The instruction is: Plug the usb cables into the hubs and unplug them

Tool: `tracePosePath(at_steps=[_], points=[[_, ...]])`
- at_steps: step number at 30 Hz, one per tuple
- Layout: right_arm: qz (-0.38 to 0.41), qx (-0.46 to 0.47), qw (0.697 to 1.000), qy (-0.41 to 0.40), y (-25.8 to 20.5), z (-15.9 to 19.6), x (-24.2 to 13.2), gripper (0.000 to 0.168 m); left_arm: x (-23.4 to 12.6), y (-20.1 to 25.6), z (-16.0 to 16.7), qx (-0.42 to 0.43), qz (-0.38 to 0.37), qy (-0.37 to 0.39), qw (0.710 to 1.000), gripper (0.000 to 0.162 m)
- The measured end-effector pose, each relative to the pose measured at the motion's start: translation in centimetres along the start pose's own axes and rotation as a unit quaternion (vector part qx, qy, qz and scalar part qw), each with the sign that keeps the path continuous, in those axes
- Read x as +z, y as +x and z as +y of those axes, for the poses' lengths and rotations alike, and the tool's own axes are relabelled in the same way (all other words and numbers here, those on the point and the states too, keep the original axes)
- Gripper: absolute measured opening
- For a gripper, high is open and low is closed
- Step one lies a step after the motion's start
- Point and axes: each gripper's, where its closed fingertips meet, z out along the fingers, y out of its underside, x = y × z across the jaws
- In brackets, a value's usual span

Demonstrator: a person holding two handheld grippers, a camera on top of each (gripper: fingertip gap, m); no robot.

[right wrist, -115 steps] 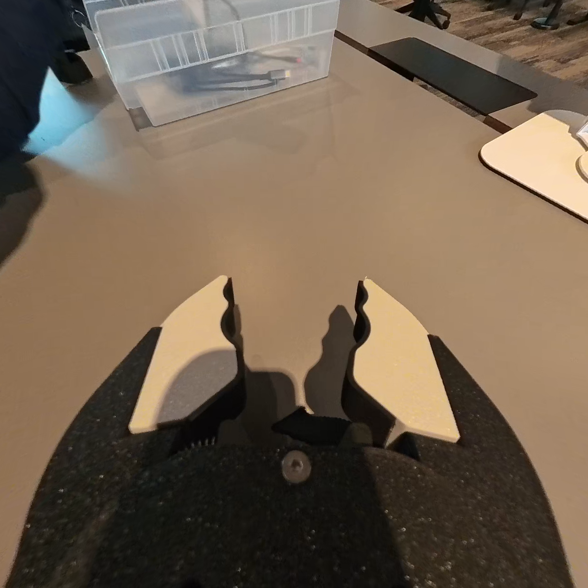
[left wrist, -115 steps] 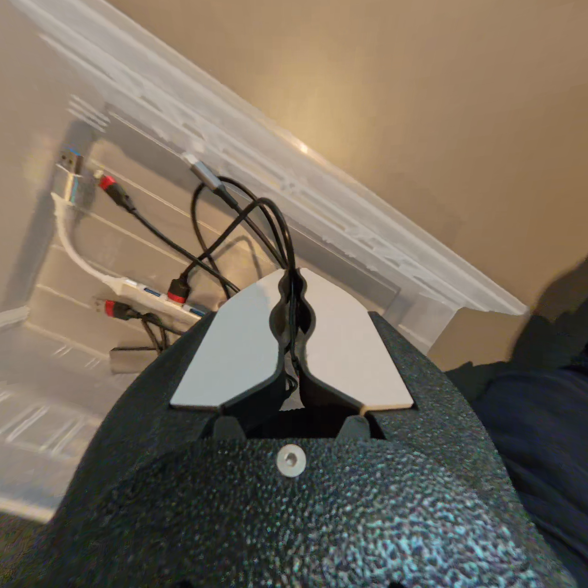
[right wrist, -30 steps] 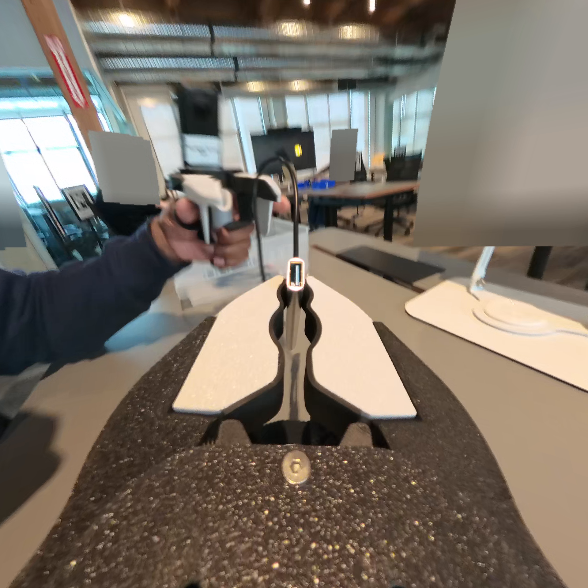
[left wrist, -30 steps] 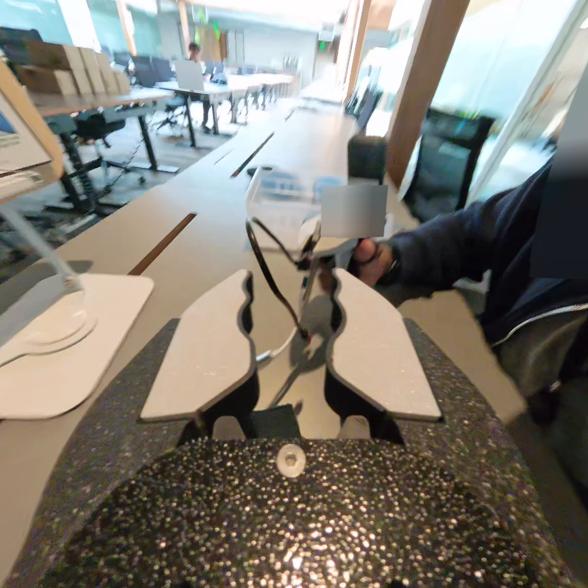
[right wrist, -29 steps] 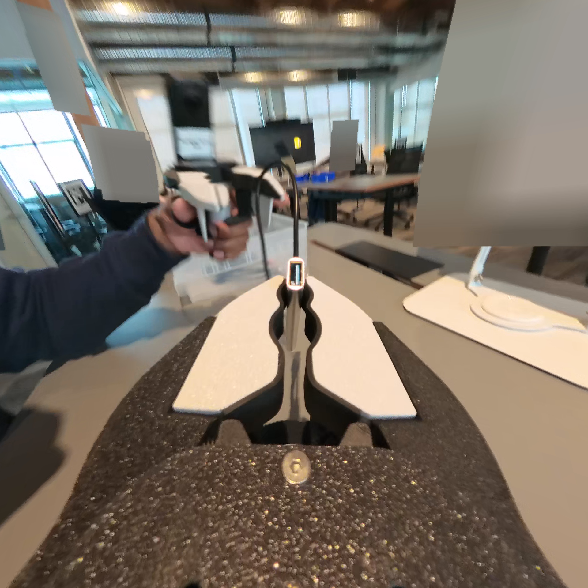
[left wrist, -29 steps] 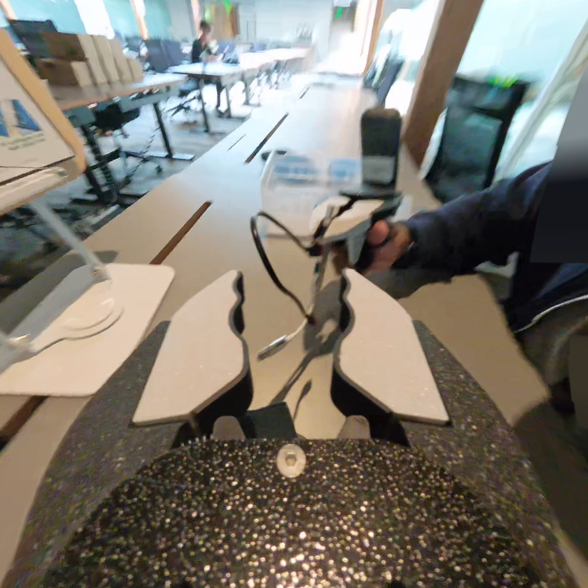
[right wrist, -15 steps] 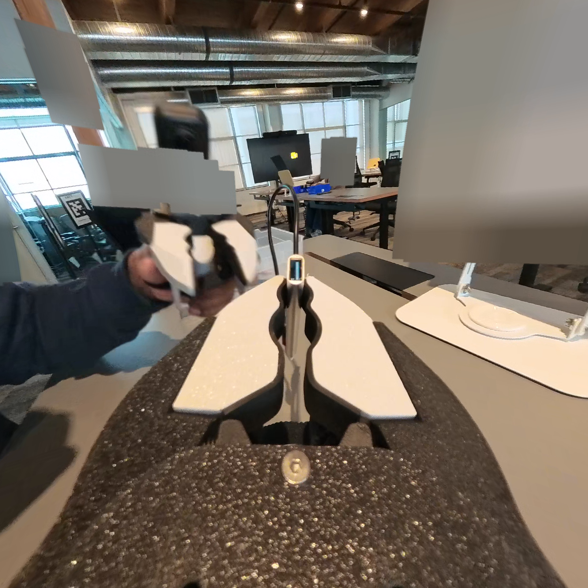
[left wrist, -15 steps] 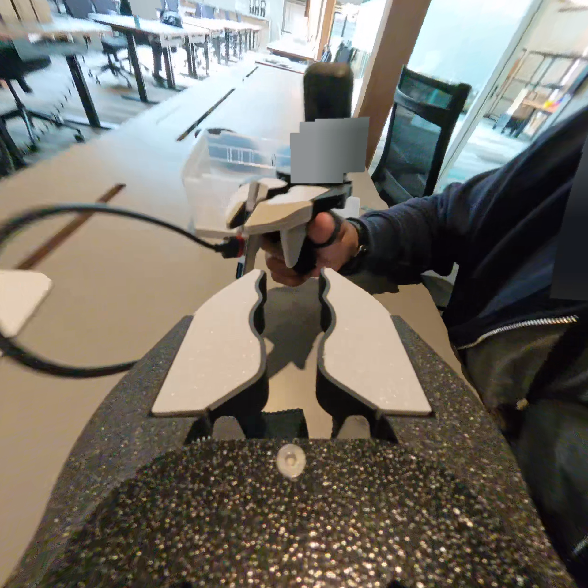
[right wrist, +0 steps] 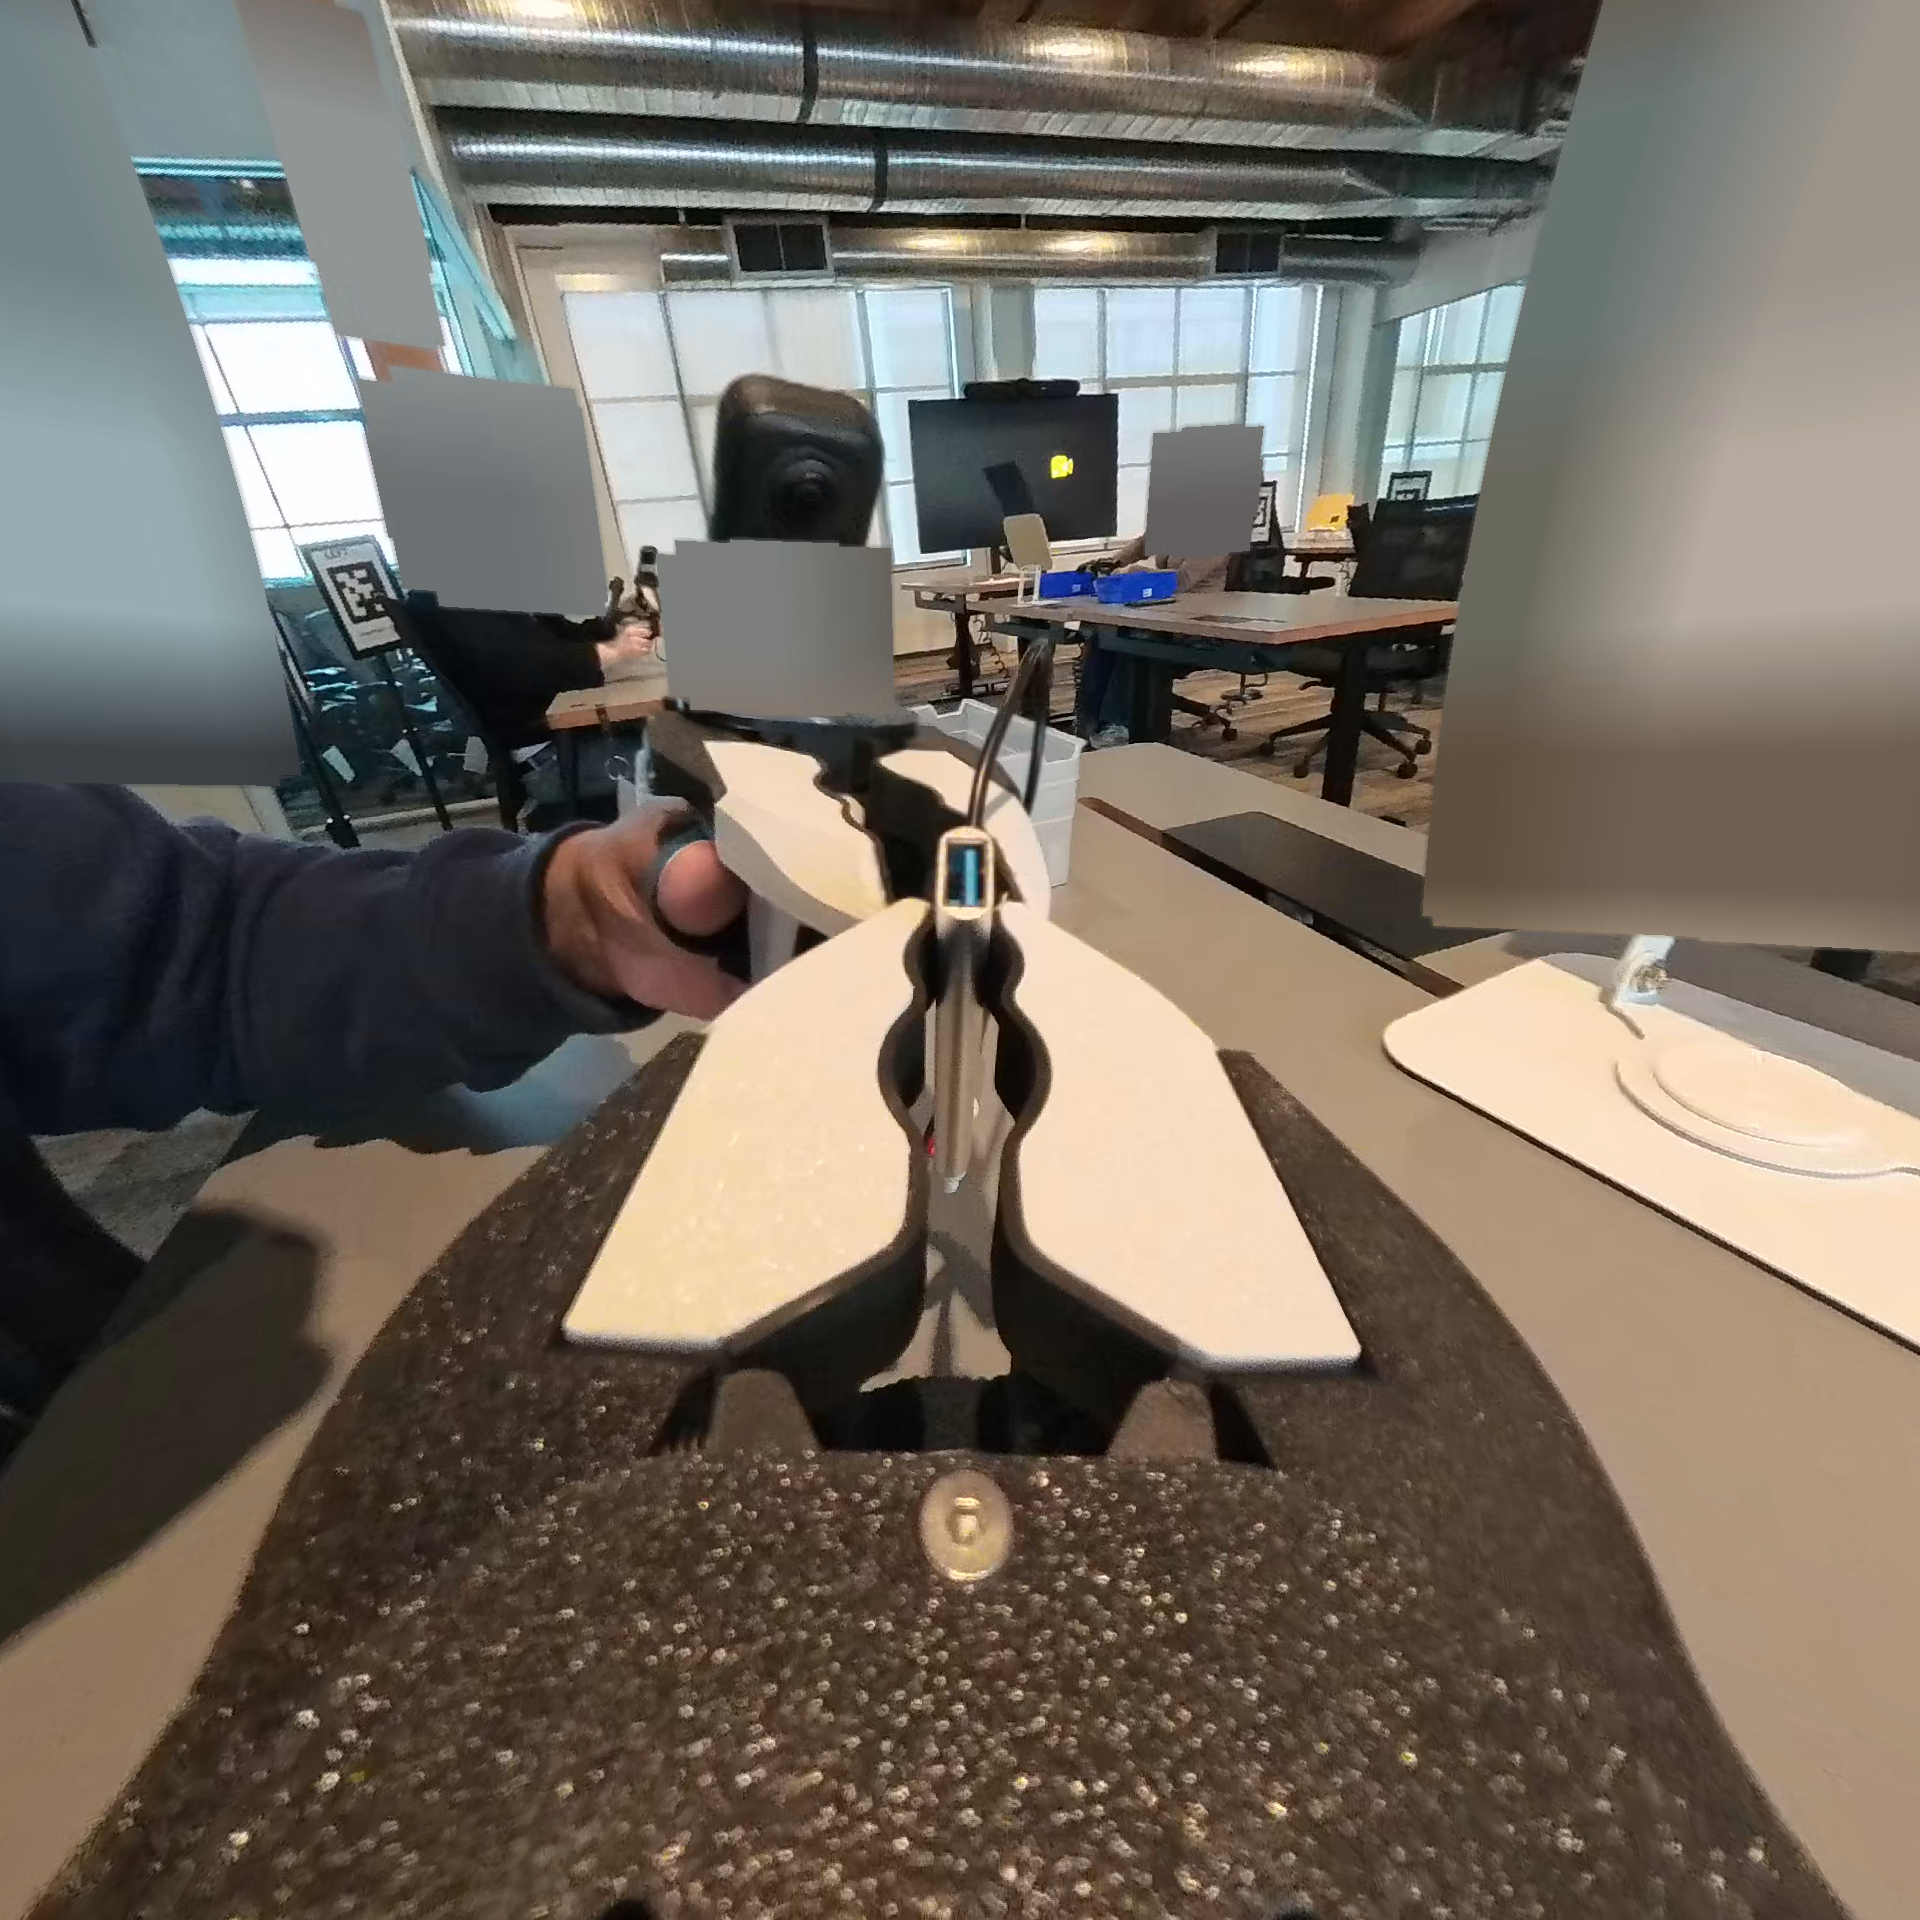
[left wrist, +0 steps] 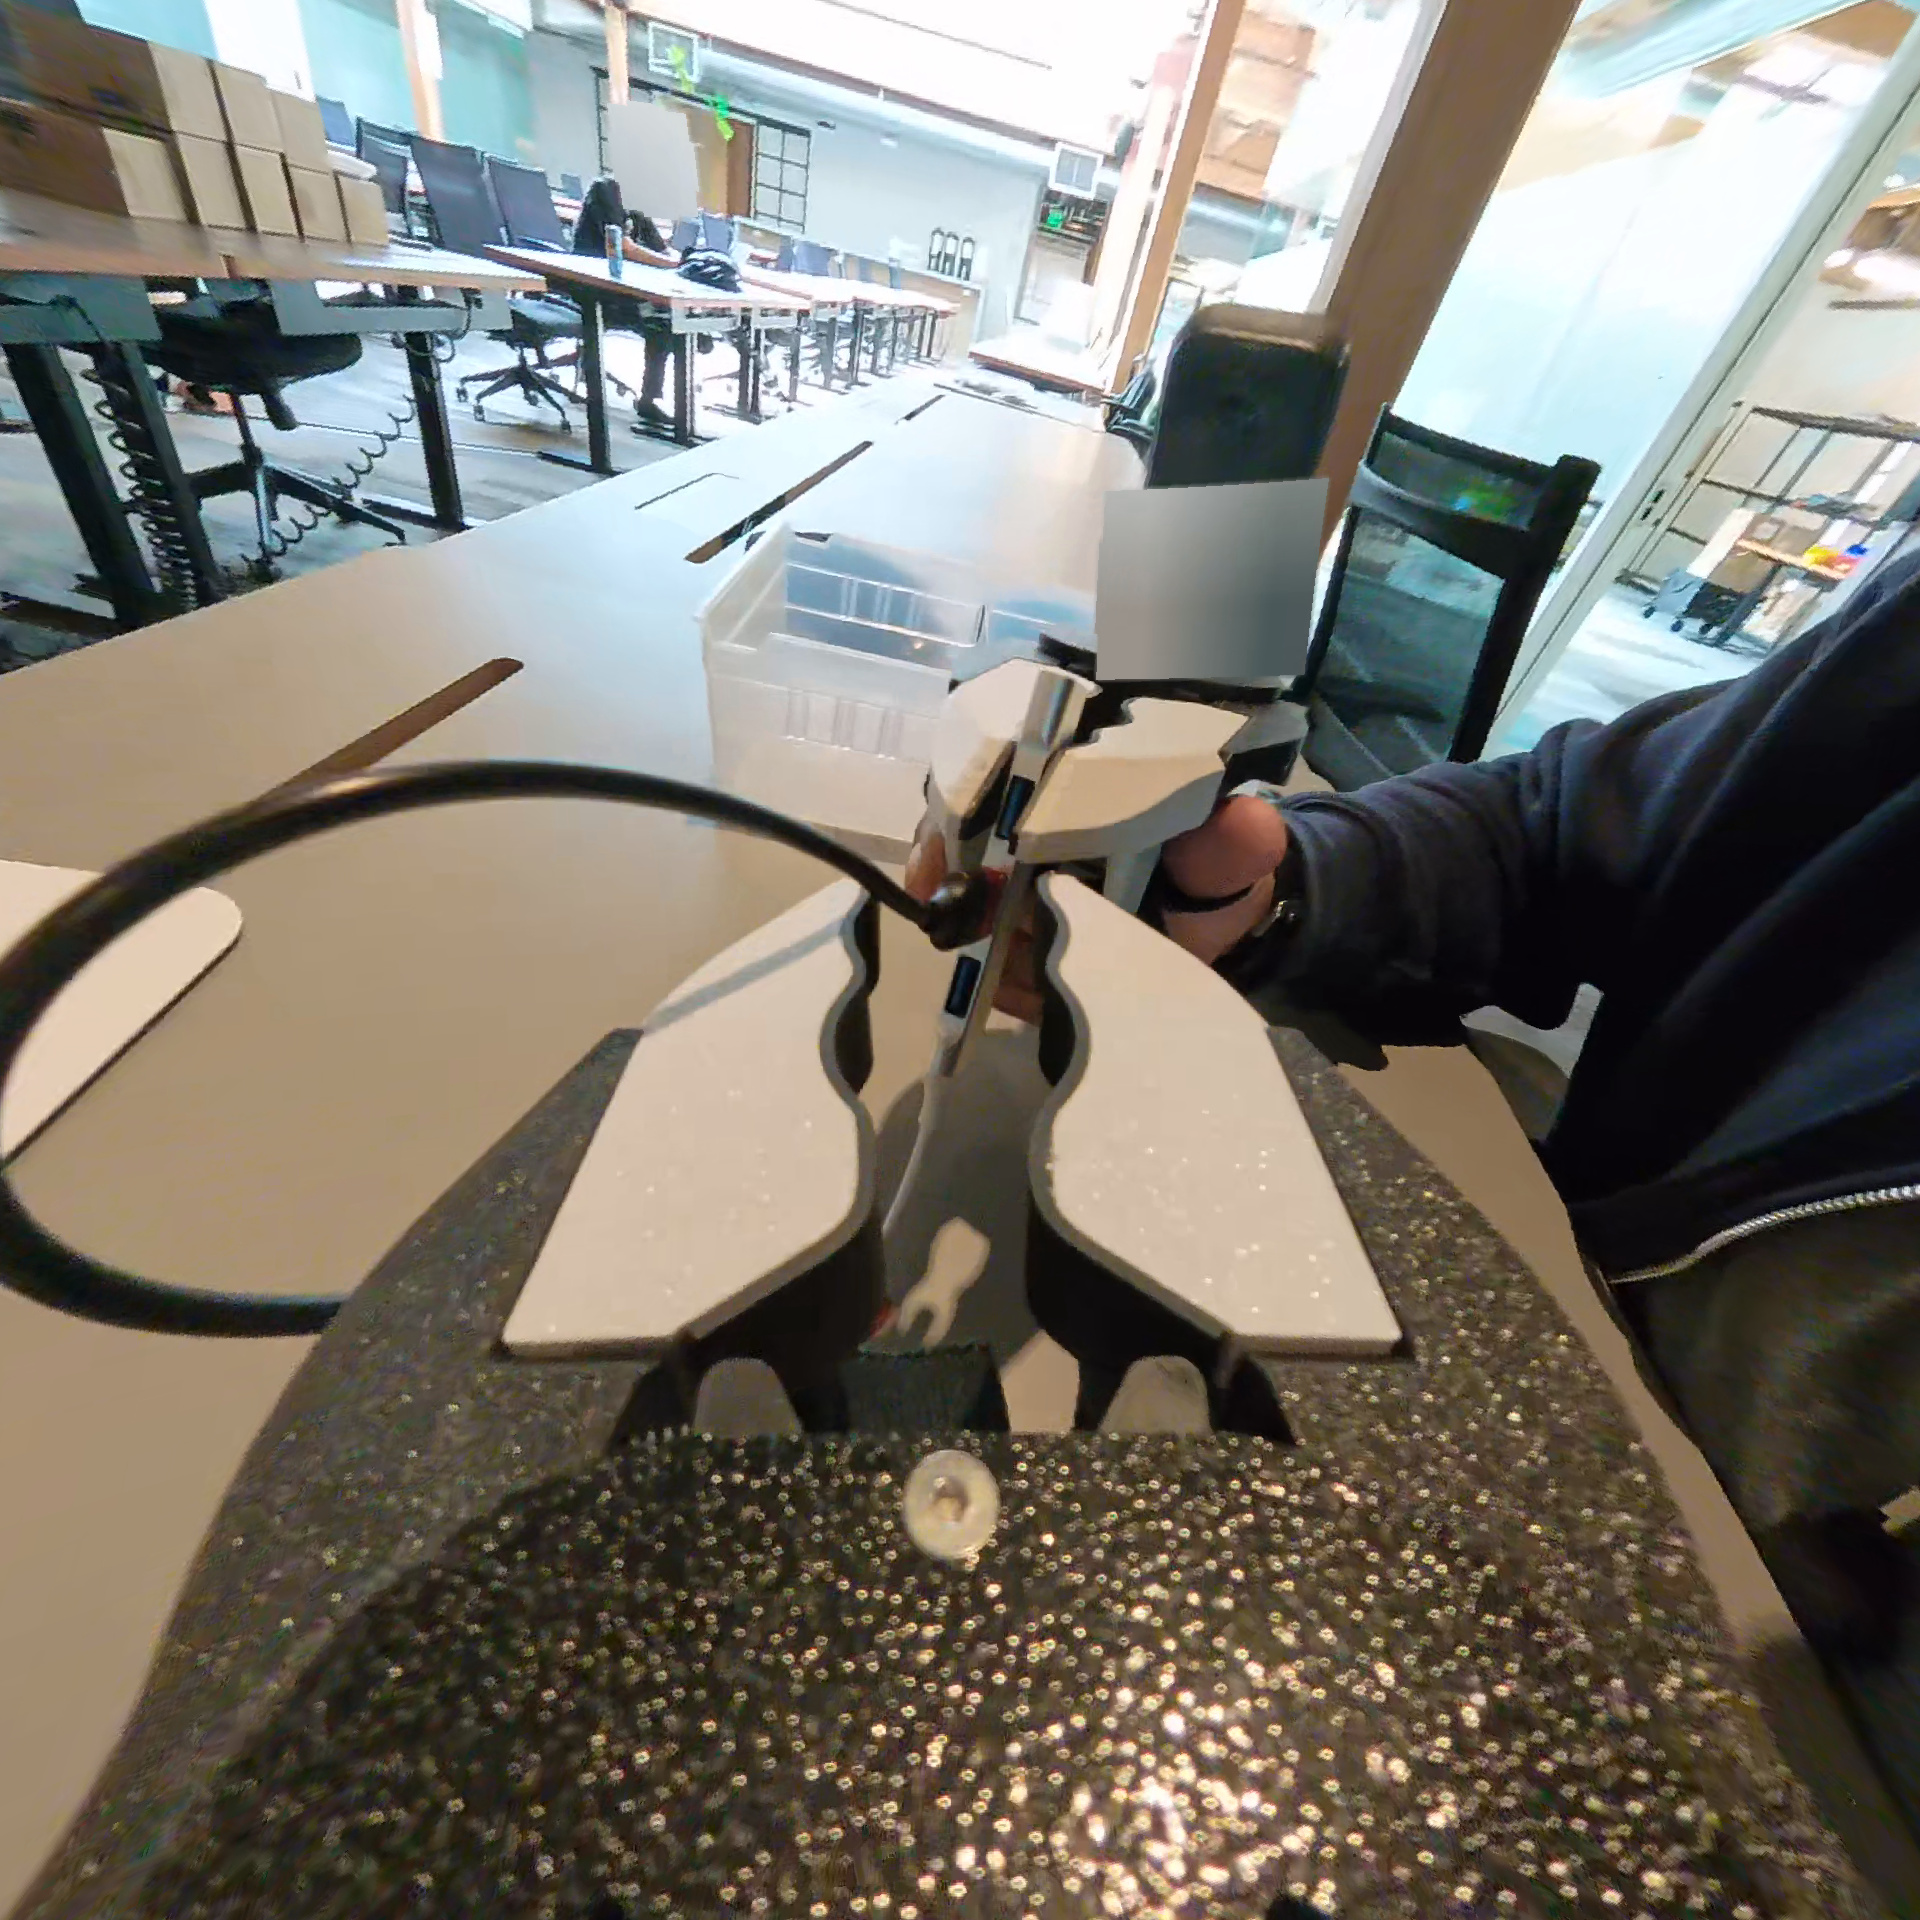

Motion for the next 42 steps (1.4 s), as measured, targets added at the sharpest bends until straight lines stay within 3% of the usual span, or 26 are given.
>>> tracePosePath(at_steps=[6,10,13,17,19,22,42], points=[[-0.023,0.009,1.000,0.001,-0.7,0.2,0.2,0.007,0.0,0.8,0.5,0.007,0.043,0.012,0.999,0.009],[-0.017,0.021,1.000,0.013,-0.5,0.0,0.2,0.009,0.0,0.9,0.4,0.012,0.048,0.037,0.998,0.008],[-0.012,0.032,0.999,0.028,-0.2,-0.1,0.0,0.020,-0.5,0.2,-0.6,0.002,0.024,0.086,0.996,0.007],[-0.022,0.048,0.999,0.000,-0.4,1.2,0.6,0.027,-1.0,-0.1,-1.2,-0.015,0.020,0.112,0.993,0.007],[-0.024,0.047,0.999,-0.011,-0.7,1.6,0.9,0.027,-0.7,0.1,-0.9,-0.013,0.021,0.105,0.994,0.007],[-0.015,0.046,0.999,-0.021,-0.5,2.0,0.9,0.011,-0.5,0.5,-0.8,-0.016,0.034,0.105,0.994,0.007],[-0.018,0.014,0.998,-0.057,-0.7,2.0,0.9,0.009,-1.0,0.7,-0.6,-0.017,0.057,0.120,0.991,0.007]])
